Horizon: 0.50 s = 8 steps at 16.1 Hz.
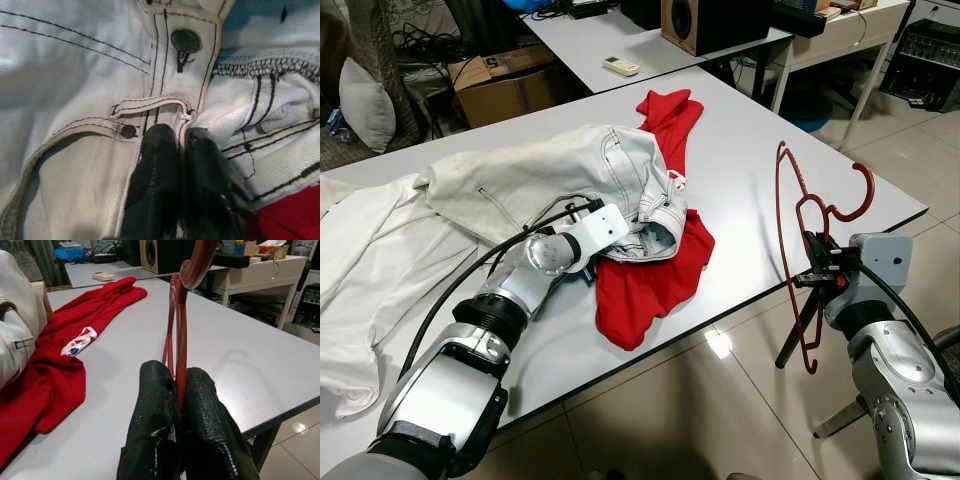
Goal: Hang hanger
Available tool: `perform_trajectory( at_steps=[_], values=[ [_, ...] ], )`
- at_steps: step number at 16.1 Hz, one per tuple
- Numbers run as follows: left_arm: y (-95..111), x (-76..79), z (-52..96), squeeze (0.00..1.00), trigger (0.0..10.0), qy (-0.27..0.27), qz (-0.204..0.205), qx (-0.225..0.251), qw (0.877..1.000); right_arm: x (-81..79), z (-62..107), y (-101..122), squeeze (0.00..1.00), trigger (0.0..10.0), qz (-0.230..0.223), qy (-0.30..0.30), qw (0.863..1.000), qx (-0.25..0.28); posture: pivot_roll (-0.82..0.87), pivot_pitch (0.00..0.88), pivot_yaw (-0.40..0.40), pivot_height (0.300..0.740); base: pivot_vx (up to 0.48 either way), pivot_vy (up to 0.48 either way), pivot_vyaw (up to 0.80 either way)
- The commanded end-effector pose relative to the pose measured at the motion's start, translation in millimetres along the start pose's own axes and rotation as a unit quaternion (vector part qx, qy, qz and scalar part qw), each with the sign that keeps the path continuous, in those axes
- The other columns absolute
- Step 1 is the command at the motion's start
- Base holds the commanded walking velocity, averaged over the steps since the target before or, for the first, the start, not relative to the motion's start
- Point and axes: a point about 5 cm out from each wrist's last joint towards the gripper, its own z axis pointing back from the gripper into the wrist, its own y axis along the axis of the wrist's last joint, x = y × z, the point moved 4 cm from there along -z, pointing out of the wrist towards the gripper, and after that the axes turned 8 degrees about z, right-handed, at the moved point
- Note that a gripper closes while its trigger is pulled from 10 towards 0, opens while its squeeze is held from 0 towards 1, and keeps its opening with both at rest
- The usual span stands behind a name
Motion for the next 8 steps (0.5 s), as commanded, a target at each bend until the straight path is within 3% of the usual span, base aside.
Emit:
perform_trajectory(
  at_steps=[1, 4, 8],
  values=[
    [7.8, -10.4, 4.9, 0.00, 0.0, -0.001, 0.012, 0.011, 1.000, -4.0, -3.6, 4.1, 0.00, 10.0, -0.003, 0.007, 1.000, 0.008, -0.22, 0.016, 0.122, 0.740, 0.000, 0.000, 0.00],
    [22.1, -7.9, 9.1, 0.00, 0.0, 0.012, 0.039, 0.049, 0.998, -7.8, -6.0, 7.6, 0.00, 10.0, -0.016, -0.001, 1.000, 0.020, -0.20, 0.023, 0.151, 0.740, 0.000, 0.000, 0.00],
    [29.1, 16.4, 8.8, 0.00, 0.0, 0.010, 0.047, 0.068, 0.996, -13.8, -4.7, 0.8, 0.00, 10.0, -0.019, 0.013, 1.000, 0.009, -0.18, 0.036, 0.113, 0.740, 0.000, 0.000, 0.00]
  ],
)
